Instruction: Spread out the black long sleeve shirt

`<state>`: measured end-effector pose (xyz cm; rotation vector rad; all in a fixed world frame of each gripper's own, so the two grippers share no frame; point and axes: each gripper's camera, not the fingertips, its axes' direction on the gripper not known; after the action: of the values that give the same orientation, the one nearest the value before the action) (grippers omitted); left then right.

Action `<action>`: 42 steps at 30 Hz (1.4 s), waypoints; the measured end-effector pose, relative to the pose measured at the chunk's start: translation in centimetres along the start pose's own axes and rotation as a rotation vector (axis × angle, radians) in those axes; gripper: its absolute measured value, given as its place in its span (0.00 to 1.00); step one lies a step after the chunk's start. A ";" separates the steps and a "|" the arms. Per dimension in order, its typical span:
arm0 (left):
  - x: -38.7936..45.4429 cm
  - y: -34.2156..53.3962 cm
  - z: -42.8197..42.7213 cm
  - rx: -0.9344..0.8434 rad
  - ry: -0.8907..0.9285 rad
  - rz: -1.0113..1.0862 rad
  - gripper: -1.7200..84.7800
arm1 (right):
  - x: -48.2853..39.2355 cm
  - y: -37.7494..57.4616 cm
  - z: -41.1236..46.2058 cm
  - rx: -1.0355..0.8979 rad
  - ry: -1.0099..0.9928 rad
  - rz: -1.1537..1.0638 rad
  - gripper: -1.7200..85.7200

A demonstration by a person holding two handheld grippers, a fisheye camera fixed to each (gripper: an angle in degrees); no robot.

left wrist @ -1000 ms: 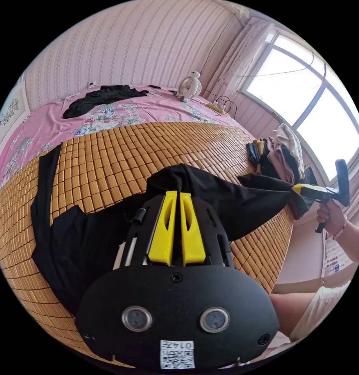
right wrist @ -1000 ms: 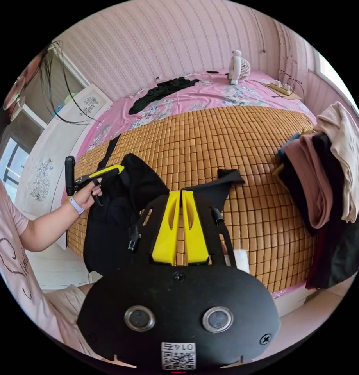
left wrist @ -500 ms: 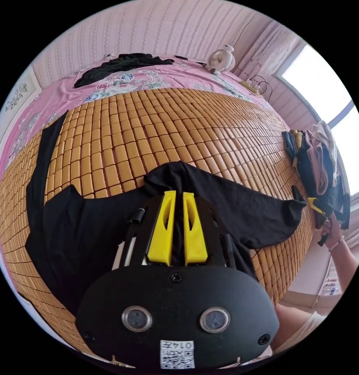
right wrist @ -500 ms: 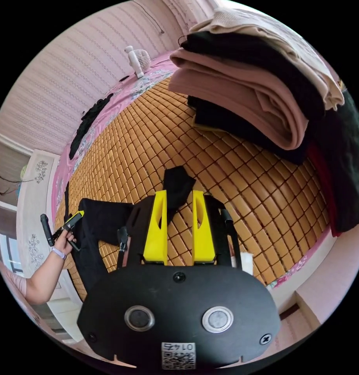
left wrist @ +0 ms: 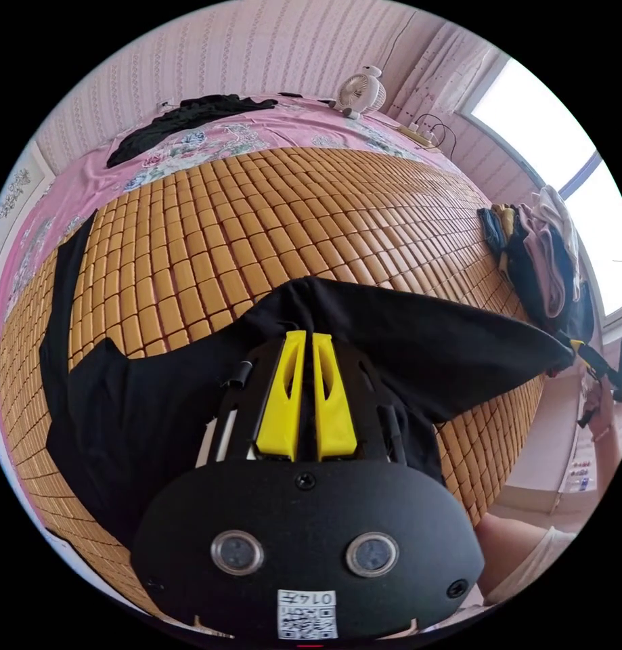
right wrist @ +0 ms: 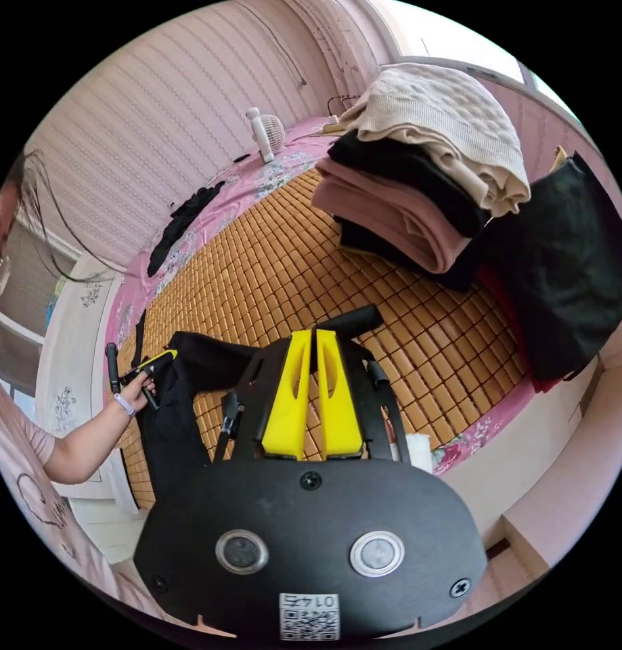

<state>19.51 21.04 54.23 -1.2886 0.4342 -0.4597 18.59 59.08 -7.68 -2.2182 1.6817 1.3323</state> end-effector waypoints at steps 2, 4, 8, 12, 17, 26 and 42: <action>0.1 -0.4 0.5 -0.016 0.054 0.013 0.01 | 1.7 -1.5 -0.6 0.053 0.003 0.085 0.07; 0.4 -0.6 0.6 -0.012 0.040 0.038 0.01 | 2.7 -2.6 -0.2 0.063 0.011 0.063 0.10; 1.5 -0.9 0.9 -0.013 -0.009 0.083 0.01 | 3.3 -1.4 2.0 -0.077 0.105 0.011 0.13; 1.8 -0.8 1.2 0.006 -0.004 0.074 0.01 | 5.4 1.3 5.7 -0.238 0.126 0.098 0.14; 2.3 -0.7 1.4 0.018 -0.011 0.075 0.01 | 7.0 2.2 7.8 -0.208 -0.049 0.200 0.05; 3.8 -0.7 1.6 0.004 -0.038 0.105 0.01 | 7.7 2.4 -2.0 -0.019 -0.272 0.274 0.04; 5.4 0.6 1.2 -0.002 -0.088 0.080 0.01 | 2.4 3.2 9.8 -0.217 0.240 -0.128 0.05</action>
<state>24.67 19.15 53.59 -1.2833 0.4105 -0.3348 10.33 60.95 -14.05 -2.6546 1.4894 1.3197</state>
